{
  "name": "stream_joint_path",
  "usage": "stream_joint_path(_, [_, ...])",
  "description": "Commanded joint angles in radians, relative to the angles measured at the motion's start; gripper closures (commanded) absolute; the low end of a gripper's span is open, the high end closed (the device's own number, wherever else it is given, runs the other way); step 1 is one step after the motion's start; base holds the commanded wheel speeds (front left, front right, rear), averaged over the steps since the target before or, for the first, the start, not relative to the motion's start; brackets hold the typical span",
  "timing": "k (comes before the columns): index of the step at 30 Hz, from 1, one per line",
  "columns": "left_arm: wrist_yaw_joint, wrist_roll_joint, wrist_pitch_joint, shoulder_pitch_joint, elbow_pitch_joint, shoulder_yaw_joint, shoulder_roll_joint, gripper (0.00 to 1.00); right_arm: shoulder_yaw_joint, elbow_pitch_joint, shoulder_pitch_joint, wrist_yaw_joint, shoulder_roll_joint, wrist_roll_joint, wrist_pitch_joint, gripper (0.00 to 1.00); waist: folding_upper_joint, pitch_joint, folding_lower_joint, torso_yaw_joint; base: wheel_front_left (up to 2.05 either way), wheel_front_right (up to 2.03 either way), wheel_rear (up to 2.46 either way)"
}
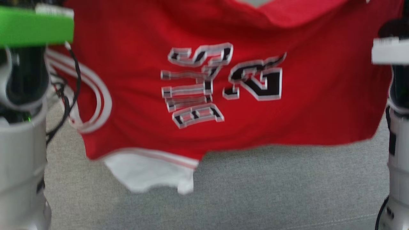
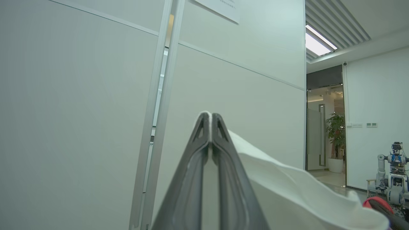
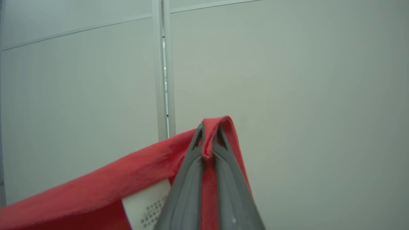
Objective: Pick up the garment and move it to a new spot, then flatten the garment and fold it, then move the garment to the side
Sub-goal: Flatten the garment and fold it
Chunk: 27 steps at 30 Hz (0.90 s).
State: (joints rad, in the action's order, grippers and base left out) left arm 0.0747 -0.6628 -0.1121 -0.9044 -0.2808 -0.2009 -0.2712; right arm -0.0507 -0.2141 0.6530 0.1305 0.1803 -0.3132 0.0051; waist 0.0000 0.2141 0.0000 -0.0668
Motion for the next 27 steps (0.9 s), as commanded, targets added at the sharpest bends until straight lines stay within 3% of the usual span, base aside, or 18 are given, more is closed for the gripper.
stream_joint_path(1, [-0.011,0.022,-0.005,-0.084,0.07,-0.003,-0.002,1.0,0.016,0.064,0.095,0.0,0.008,0.015,-0.006,1.0,0.0,0.147,0.0,0.019,0.0,0.0,0.0])
stream_joint_path(7, [-0.032,0.122,0.121,-0.454,0.487,-0.005,0.016,1.0,0.054,0.511,0.54,0.0,-0.011,0.134,-0.101,1.0,0.0,0.224,0.0,0.022,0.0,0.0,0.0])
stream_joint_path(13, [-0.03,0.19,0.281,-0.65,0.782,-0.042,0.093,1.0,-0.035,0.865,0.806,0.0,-0.047,0.316,-0.199,1.0,0.0,0.29,0.0,0.067,0.0,0.0,0.0])
stream_joint_path(21, [-0.085,0.168,0.368,-0.599,0.98,-0.038,0.137,1.0,-0.152,1.138,0.808,0.0,-0.095,0.43,-0.264,1.0,0.0,0.396,0.0,0.094,0.0,0.0,0.0])
stream_joint_path(27, [-0.151,0.151,0.379,-0.491,0.988,0.004,0.14,1.0,-0.147,1.199,0.743,0.0,-0.113,0.405,-0.271,1.0,0.0,0.428,0.0,0.088,0.0,0.0,0.0])
